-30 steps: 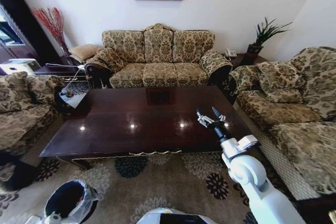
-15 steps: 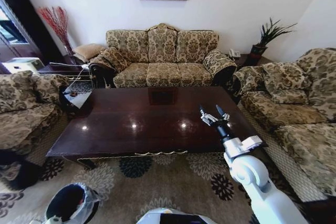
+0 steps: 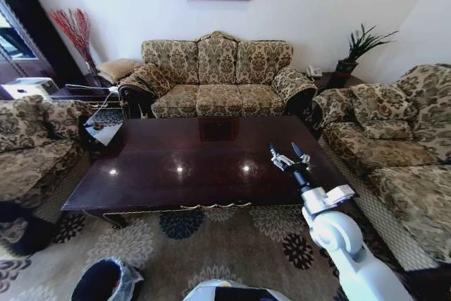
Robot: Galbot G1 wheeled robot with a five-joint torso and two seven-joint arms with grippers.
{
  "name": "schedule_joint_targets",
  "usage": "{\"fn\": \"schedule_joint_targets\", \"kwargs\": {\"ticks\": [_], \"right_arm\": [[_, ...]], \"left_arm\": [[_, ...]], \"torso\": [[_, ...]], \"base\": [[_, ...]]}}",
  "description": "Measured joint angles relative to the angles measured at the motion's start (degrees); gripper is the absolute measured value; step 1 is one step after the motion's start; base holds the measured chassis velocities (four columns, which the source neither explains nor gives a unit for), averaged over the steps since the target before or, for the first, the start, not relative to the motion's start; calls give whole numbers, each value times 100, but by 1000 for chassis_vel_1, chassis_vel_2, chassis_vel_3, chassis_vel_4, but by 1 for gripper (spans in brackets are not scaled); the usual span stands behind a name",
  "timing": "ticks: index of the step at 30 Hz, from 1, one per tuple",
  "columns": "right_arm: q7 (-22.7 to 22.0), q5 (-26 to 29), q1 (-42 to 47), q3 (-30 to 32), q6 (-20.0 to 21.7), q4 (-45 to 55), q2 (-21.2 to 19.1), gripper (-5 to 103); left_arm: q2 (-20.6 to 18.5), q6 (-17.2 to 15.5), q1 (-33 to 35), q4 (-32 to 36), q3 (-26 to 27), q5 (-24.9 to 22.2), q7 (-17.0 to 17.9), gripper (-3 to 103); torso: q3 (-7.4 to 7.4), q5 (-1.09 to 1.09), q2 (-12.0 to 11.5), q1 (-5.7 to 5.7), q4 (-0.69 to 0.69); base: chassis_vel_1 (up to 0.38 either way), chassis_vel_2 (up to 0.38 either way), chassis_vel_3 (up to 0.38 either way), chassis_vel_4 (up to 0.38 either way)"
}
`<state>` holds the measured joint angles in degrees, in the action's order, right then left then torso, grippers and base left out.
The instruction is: Move to the front of the table and place the trash on the table into the trash bin.
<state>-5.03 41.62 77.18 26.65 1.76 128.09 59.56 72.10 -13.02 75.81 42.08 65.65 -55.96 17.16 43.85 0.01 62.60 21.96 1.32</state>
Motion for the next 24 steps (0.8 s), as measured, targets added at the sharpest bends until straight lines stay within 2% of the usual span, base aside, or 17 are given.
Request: {"fn": "schedule_joint_targets", "kwargs": {"ticks": [9,11,15,17,18,20,21,24], "right_arm": [[35,37,108,149,-20,44,-77,100],[77,46,132,182,-43,44,-75,100],[129,46,153,187,-84,27,-50,100],[149,45,164,194,-108,9,-42,100],[149,45,164,194,-108,9,-42,100],[158,48,167,217,-118,-5,-46,100],[158,48,167,217,-118,-5,-46,100],[160,88,167,278,-123,-16,-69,100]], "left_arm": [[85,-17,-168,-381,128,-95,-94,1],[110,-32,-209,-446,188,-310,-126,1],[132,-42,-239,-468,222,-452,-133,-2],[141,-37,-258,-517,230,-454,-135,7],[141,-37,-258,-517,230,-454,-135,7],[149,-27,-271,-579,235,-420,-129,18],[149,-27,-271,-579,235,-420,-129,18],[180,-5,-291,-625,233,-296,-144,34]], "torso": [[0,-2,0,0,1],[0,-1,0,0,1],[0,1,0,0,0],[0,2,0,0,0],[0,2,0,0,0],[0,3,0,0,5],[0,3,0,0,5],[0,-1,0,0,-1]], "base": [[0,0,0,0],[0,0,0,0],[0,0,0,0],[0,0,0,0],[0,0,0,0],[0,0,0,0],[0,0,0,0],[0,0,0,0]]}}
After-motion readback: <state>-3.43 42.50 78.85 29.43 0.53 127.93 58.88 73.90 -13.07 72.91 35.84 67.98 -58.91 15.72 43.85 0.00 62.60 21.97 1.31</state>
